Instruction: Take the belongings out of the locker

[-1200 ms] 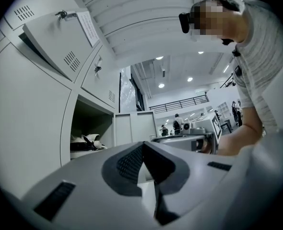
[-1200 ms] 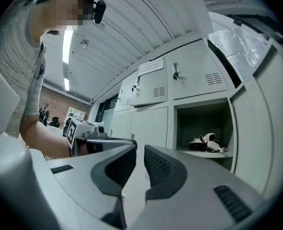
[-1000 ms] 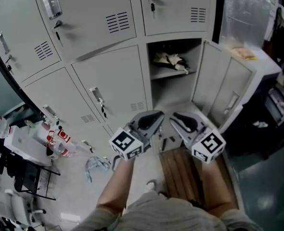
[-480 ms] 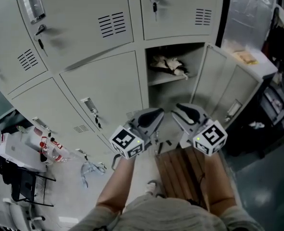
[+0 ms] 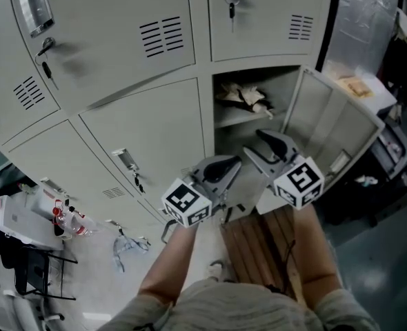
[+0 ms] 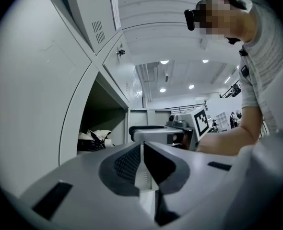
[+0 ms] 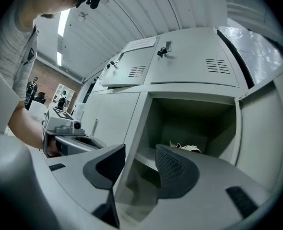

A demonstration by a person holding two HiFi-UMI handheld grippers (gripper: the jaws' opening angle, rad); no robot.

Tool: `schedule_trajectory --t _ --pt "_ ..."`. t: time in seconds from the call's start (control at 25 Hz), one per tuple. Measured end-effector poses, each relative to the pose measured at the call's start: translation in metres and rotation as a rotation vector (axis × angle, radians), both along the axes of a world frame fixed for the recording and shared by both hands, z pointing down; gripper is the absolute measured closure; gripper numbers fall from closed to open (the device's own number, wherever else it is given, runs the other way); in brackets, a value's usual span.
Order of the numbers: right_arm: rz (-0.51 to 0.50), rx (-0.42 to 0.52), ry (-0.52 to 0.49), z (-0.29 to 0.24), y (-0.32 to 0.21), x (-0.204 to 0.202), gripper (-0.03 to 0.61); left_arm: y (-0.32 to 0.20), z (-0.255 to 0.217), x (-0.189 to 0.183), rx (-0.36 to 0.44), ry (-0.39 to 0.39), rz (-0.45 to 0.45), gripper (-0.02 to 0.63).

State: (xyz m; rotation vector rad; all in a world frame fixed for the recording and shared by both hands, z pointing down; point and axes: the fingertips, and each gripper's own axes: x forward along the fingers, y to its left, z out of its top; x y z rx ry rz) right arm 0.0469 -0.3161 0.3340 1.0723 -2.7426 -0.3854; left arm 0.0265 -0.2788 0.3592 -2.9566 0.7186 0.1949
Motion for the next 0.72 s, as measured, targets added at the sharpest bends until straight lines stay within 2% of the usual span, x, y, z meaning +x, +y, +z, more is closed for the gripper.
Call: schedule_trajectory --t 0.24,0.48,0.72 --pt "0.037 0.047 0.012 -0.006 -0.037 0.0 0.364 -0.011 0.003 0.002 -0.002 -0.015 0.005 0.609" --pt "0.121 0.037 0.063 -0.013 -0.076 0.002 0.307 -0.02 0.011 0.008 -0.014 -0.039 0.01 0.609" --pt "0.19 0.044 0.126 -0.015 -0.108 0.002 0.293 -0.03 0.011 0.017 -0.007 -0.06 0.006 0.609"
